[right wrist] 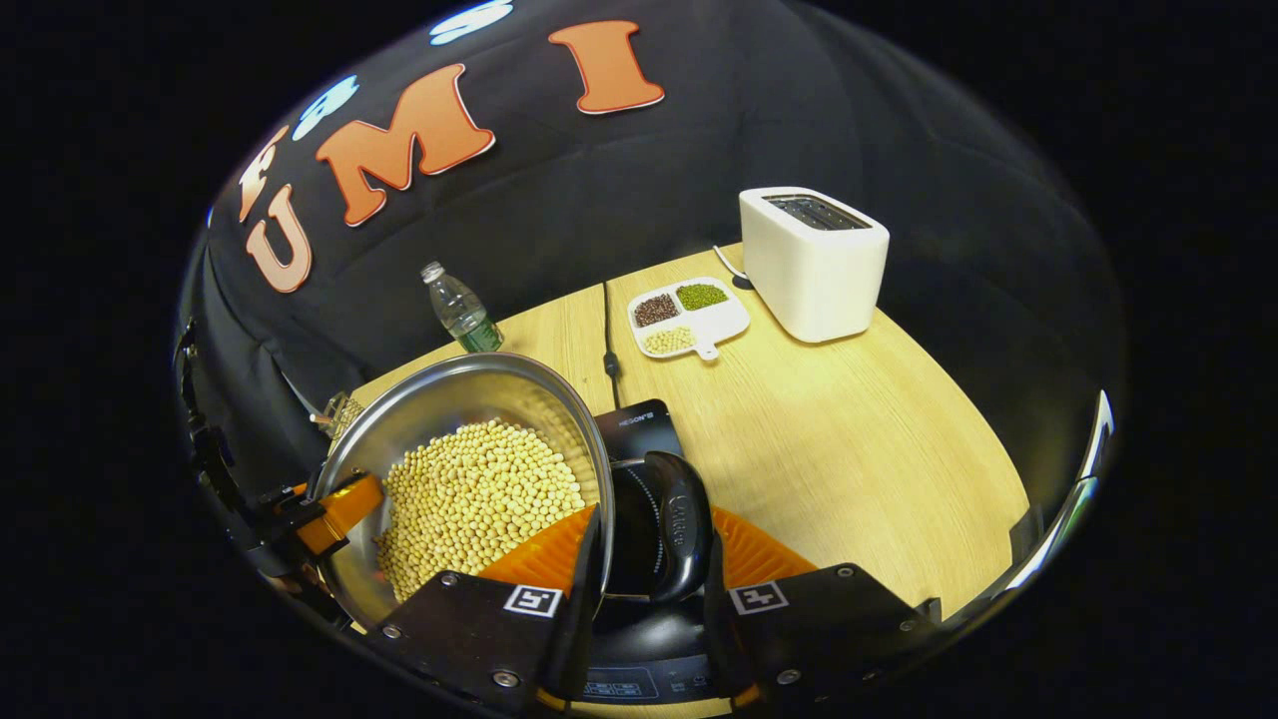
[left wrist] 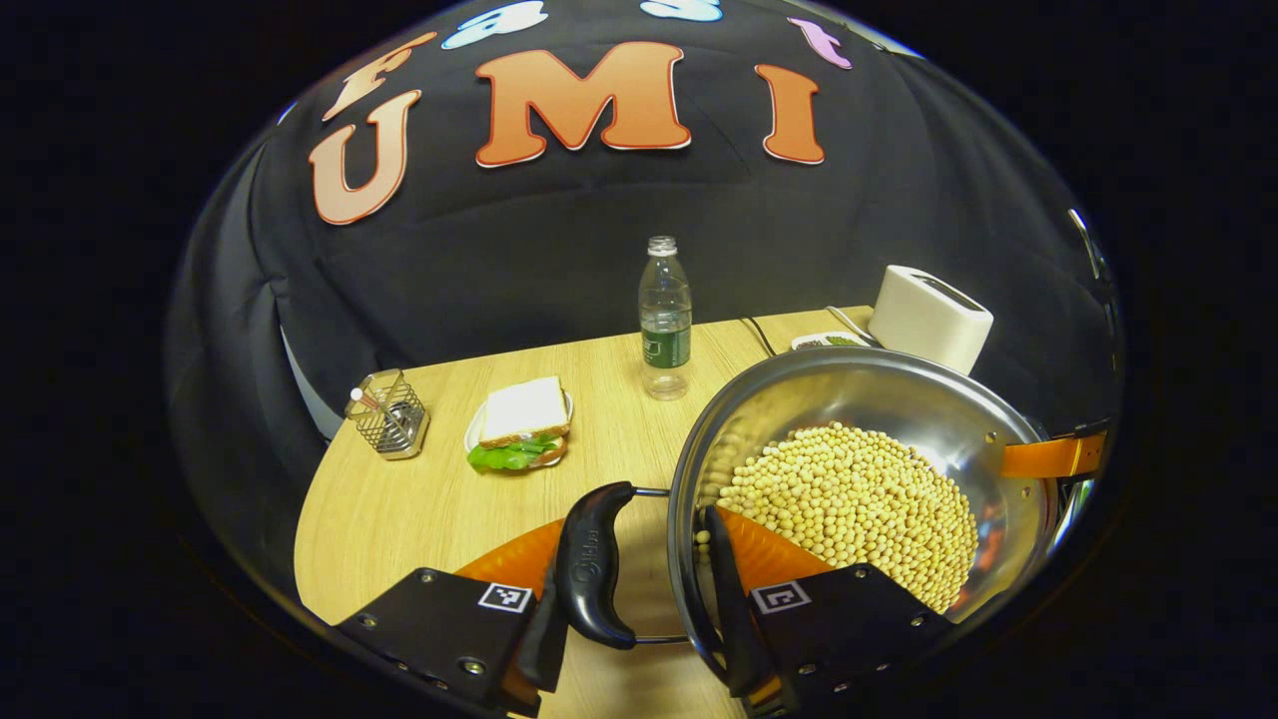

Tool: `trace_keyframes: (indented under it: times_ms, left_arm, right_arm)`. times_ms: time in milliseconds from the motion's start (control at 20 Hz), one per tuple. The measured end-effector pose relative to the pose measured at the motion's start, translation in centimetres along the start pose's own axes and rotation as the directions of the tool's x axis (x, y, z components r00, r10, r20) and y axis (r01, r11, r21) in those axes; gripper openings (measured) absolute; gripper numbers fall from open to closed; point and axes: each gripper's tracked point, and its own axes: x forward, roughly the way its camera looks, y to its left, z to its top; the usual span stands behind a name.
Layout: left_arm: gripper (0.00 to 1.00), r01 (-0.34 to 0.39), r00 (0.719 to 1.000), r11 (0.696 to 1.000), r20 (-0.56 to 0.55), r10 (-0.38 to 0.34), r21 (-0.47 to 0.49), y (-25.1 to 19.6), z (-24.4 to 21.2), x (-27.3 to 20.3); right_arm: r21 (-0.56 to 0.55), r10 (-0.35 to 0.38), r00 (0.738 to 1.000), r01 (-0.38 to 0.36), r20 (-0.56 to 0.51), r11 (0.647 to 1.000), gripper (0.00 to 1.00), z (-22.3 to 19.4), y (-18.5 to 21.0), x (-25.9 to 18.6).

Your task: First push the handle of the pot to place it horizontally, then grasp the pot with both hands and set it on the induction cooktop.

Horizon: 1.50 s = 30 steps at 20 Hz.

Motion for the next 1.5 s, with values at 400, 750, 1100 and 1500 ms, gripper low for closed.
trace_keyframes:
  times_ms: [400,750,1100,1500]
  left_arm:
    - [0.64,0.008,0.998,1.0,-0.059,-0.007,0.005,-0.3,-0.1,0.8]
    - [0.64,0.006,0.996,1.0,-0.085,-0.006,-0.001,-0.6,-0.9,1.4]
    - [0.65,0.012,0.991,0.999,-0.132,-0.018,-0.046,-0.1,-2.0,0.3]
    - [0.81,-0.031,0.987,0.997,-0.152,0.042,0.072,-0.3,-2.3,-0.6]
  right_arm:
    - [-0.009,-0.014,0.999,0.013,-0.046,1.0,0.47,0.3,-0.1,-0.3]
    - [-0.025,-0.015,0.998,0.013,-0.064,1.0,0.47,0.9,0.3,-0.5]
    - [-0.052,-0.02,0.997,0.016,-0.072,0.999,0.47,-0.7,0.1,-0.2]
    - [-0.065,-0.054,0.998,0.052,-0.023,0.996,0.6,1.5,-0.9,-1.0]
